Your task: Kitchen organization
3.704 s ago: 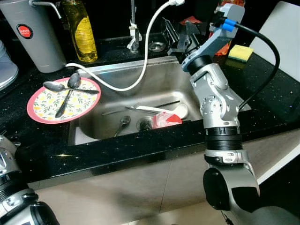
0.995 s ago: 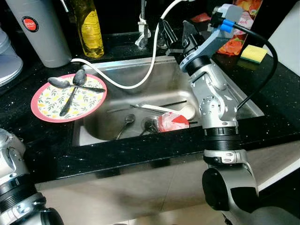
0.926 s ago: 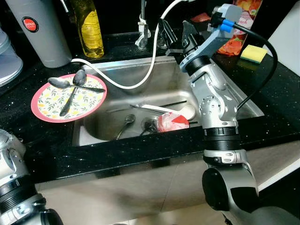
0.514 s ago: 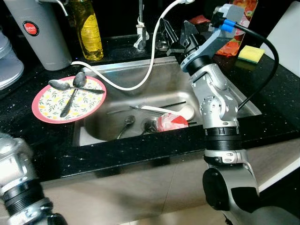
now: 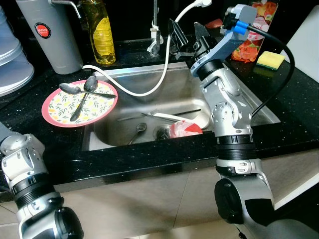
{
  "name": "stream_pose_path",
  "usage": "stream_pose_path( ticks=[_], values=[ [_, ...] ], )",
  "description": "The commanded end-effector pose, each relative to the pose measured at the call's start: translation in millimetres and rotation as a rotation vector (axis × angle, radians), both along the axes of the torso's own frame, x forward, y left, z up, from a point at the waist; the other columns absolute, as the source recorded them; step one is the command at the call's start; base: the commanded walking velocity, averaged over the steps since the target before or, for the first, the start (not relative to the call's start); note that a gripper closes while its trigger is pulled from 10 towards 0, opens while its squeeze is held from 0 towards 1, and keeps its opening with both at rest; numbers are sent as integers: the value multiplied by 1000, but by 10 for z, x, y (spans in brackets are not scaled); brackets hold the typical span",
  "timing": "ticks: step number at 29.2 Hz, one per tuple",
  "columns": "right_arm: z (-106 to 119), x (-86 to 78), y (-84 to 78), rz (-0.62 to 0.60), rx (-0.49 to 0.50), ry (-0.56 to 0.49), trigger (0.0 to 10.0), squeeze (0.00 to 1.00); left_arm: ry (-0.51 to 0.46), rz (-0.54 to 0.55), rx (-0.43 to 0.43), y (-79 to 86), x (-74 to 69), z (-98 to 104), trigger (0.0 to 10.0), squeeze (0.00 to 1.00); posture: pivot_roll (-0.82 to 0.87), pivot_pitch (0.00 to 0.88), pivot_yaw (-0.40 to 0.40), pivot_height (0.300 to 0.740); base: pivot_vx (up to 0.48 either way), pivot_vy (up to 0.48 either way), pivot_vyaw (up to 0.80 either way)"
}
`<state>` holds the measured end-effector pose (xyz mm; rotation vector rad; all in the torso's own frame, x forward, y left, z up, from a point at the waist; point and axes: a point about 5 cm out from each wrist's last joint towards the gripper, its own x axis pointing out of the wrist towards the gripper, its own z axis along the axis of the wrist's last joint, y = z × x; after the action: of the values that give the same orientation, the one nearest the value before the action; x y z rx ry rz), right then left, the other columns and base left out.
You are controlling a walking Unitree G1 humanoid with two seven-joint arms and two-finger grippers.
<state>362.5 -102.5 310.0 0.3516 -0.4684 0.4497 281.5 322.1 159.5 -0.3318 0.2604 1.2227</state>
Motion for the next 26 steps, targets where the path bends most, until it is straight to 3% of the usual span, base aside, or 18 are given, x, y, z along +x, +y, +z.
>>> stream_pose_path(
  ticks=[1, 2, 3, 4, 6, 8, 14, 15, 17, 18, 20, 24, 25, 26],
  values=[
    [-3, 5, 24, 1, -1, 2, 10000, 0, 106, -15, -128, -81, -49, -348, 10000, 0, 170, 0, 41, 740, 0, 0, 0],
    [-3, 3, 28, 1, 1, 1, 10000, 0, 127, 3, -146, -55, -93, -412, 6824, 0, 172, 0, 46, 740, 0, 0, 0],
    [-3, 3, 28, 1, 1, 1, 10000, 0, 127, 3, -146, -55, -93, -412, 6824, 0, 172, 0, 46, 740, 0, 0, 0],
    [-7, 3, 24, 0, 3, 2, 10000, 0, 146, 35, -173, -7, -164, -495, 0, 0, 172, 0, 46, 740, 0, 0, 0],
    [-13, 2, 21, -1, 4, 3, 10000, 0, 157, 67, -206, 38, -229, -571, 0, 0, 176, 0, 51, 740, 0, 0, 0],
    [-28, 1, 16, -4, 7, 7, 10000, 0, 156, 144, -298, 125, -377, -728, 0, 0, 180, 0, 51, 740, 0, 0, 0],
    [-29, 4, 25, 0, 9, 9, 10000, 0, 138, 211, -353, 237, -464, -776, 0, 0, 185, 0, 47, 740, 0, 0, 0],
    [-26, 6, 34, 3, 9, 9, 10000, 0, 126, 209, -338, 275, -447, -739, 0, 0, 187, 0, 45, 740, 0, 0, 0],
    [-21, 7, 47, 6, 8, 8, 10000, 0, 124, 194, -223, 384, -431, -589, 0, 0, 185, 0, 45, 740, 0, 0, 0],
    [-21, 7, 47, 6, 8, 8, 10000, 0, 124, 194, -223, 384, -431, -589, 0, 0, 185, 0, 45, 740, 0, 0, 0],
    [-21, 4, 45, 4, 8, 8, 10000, 0, 117, 176, -95, 477, -422, -407, 0, 0, 185, 0, 45, 740, 0, 0, 0],
    [-22, 2, 26, -2, 8, 9, 10000, 0, 52, 137, -8, 529, -359, -179, 0, 0, 177, 0, 46, 740, 0, 0, 0],
    [-22, 2, 13, -6, 7, 9, 10000, 0, 13, 117, 53, 549, -316, -15, 5059, 0, 170, 0, 48, 740, 0, 0, 0],
    [-22, 2, 13, -6, 7, 9, 10000, 0, 13, 117, 53, 549, -316, -15, 5059, 0, 170, 0, 48, 740, 0, 0, 0]
  ],
)
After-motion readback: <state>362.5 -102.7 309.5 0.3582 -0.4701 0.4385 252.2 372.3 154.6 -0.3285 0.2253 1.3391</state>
